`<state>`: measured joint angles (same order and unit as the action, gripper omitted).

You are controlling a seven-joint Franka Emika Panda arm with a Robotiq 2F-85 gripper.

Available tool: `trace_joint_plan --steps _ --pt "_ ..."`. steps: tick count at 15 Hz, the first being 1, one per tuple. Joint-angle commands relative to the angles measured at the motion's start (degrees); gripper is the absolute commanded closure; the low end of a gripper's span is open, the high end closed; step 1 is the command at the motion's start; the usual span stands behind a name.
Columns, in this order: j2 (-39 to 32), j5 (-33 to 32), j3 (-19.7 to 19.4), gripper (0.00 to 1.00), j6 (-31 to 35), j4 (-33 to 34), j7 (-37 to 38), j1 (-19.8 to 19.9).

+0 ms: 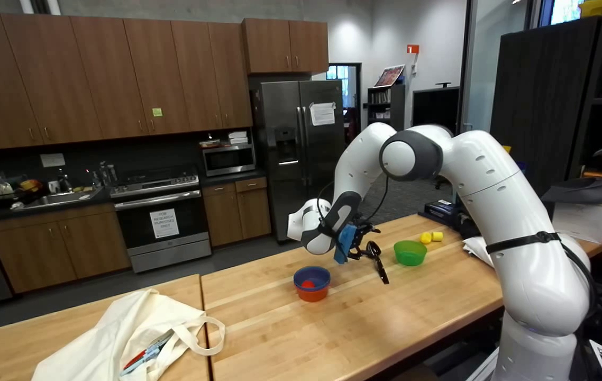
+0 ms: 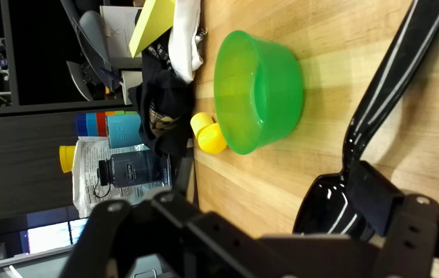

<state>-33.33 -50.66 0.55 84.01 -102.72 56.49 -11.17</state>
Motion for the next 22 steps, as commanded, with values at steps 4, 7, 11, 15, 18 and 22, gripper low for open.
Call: trace_joint_plan --steps 4,7,11,15,18,22 --pt "-0.7 -1.7 0.2 0.0 -0.4 0.3 -1.1 0.2" --pt "-0.7 -1.8 0.2 0.0 -0.5 0.2 -1.0 0.1" --pt "-0.5 -2.0 0.3 0.0 -0.5 -0.3 -0.4 -0.1" --pt "-0.6 -2.0 0.4 0.0 -0.4 -0.9 0.1 -0.5" --pt "-0.7 -2.3 0.6 0.0 -0.3 -1.6 0.7 -0.9" --pt "-0.8 -2.8 1.0 0.0 -0.2 -2.8 1.0 -1.3"
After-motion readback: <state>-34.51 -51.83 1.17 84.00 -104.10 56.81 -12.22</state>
